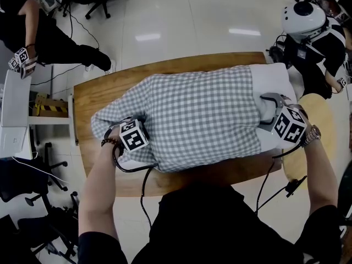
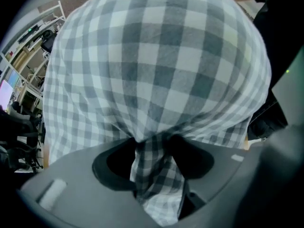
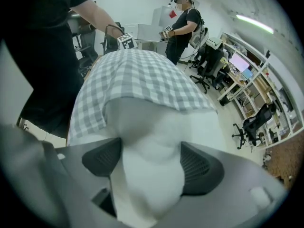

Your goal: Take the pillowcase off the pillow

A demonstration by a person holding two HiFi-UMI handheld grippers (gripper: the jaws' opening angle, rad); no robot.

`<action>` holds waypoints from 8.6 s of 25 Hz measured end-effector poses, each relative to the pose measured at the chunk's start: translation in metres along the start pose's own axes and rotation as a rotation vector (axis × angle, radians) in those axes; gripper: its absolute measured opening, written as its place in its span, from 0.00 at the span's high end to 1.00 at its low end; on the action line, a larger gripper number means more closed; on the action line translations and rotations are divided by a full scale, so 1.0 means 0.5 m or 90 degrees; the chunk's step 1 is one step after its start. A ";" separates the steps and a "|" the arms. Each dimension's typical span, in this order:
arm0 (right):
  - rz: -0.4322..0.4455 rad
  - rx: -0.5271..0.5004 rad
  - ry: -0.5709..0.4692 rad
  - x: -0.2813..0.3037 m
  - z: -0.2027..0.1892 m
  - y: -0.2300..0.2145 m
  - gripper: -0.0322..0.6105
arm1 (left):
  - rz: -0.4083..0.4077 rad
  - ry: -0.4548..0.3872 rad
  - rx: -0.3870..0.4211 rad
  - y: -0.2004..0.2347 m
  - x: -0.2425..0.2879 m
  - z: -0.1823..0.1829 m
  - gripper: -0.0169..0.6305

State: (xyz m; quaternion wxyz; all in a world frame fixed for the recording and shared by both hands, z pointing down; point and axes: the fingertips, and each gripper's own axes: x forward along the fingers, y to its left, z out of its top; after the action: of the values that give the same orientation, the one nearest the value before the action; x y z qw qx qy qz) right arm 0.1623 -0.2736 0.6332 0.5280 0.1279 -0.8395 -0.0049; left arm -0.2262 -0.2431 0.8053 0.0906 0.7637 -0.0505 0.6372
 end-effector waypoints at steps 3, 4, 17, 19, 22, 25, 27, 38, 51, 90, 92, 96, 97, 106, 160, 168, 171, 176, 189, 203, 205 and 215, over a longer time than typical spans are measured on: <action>0.002 -0.001 0.006 0.009 -0.003 -0.001 0.38 | 0.006 0.002 -0.003 0.000 -0.005 -0.002 0.72; 0.002 -0.001 0.007 0.011 -0.006 -0.002 0.40 | 0.014 0.002 -0.005 0.002 -0.005 -0.003 0.79; -0.029 -0.004 0.011 0.015 -0.048 0.037 0.53 | 0.082 -0.022 -0.051 -0.037 -0.052 -0.005 0.95; -0.034 -0.002 0.008 0.006 -0.053 0.042 0.53 | 0.090 -0.019 -0.059 -0.043 -0.064 -0.010 0.96; -0.039 -0.004 0.009 -0.015 -0.045 0.042 0.54 | 0.099 -0.019 -0.072 -0.046 -0.093 -0.016 0.96; -0.044 -0.003 0.007 -0.029 -0.033 0.042 0.54 | 0.108 -0.017 -0.081 -0.045 -0.113 -0.028 0.96; -0.049 -0.003 -0.001 -0.027 -0.033 0.045 0.55 | 0.114 -0.017 -0.091 -0.046 -0.114 -0.038 0.96; -0.077 -0.026 -0.001 -0.017 -0.046 0.060 0.64 | 0.134 -0.037 -0.153 -0.073 -0.158 -0.065 0.96; -0.091 -0.022 0.001 -0.018 -0.051 0.065 0.69 | 0.156 -0.068 -0.195 -0.081 -0.172 -0.072 0.96; -0.222 -0.023 0.018 -0.137 -0.025 0.039 0.92 | 0.235 -0.110 -0.311 -0.096 -0.340 -0.198 0.97; -0.232 -0.021 0.019 -0.149 -0.029 0.037 0.92 | 0.242 -0.115 -0.316 -0.097 -0.347 -0.201 0.97; -0.249 -0.014 0.019 -0.175 -0.036 0.030 0.92 | 0.254 -0.125 -0.324 -0.101 -0.362 -0.208 0.97; -0.254 -0.013 0.019 -0.182 -0.035 0.029 0.92 | 0.256 -0.127 -0.326 -0.102 -0.366 -0.210 0.97; -0.282 -0.003 0.027 -0.218 -0.053 0.024 0.93 | 0.273 -0.144 -0.336 -0.114 -0.389 -0.217 0.97; -0.333 0.039 0.066 -0.178 0.013 0.113 0.70 | -0.014 -0.743 -0.812 -0.276 -0.350 -0.162 0.62; -0.357 0.008 0.074 -0.227 0.032 0.143 0.70 | -0.004 -0.716 -0.943 -0.328 -0.272 -0.205 0.54; -0.346 -0.016 0.062 -0.210 0.017 0.138 0.70 | -0.005 -0.706 -0.999 -0.340 -0.219 -0.202 0.51; -0.322 -0.064 0.024 -0.228 0.013 0.140 0.63 | 0.013 -0.694 -1.083 -0.364 -0.166 -0.184 0.50; -0.173 -0.128 -0.089 -0.248 0.078 0.213 0.47 | 0.010 -0.755 -1.269 -0.389 -0.069 -0.151 0.50; -0.057 -0.087 -0.030 -0.094 0.052 0.180 0.52 | -0.038 -0.765 -1.261 -0.316 -0.031 -0.125 0.81; -0.057 -0.086 -0.029 -0.093 0.052 0.178 0.64 | -0.035 -0.764 -1.247 -0.307 -0.038 -0.127 0.96; -0.133 -0.107 -0.020 -0.098 0.021 0.178 0.92 | 0.118 -0.793 -1.210 -0.274 -0.131 -0.196 0.96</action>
State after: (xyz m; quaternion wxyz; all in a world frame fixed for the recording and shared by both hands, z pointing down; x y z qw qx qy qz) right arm 0.1544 -0.1781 0.5982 0.5203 0.1699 -0.8264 -0.1320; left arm -0.3064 -0.0916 0.7474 0.5440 0.5631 -0.6050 -0.1446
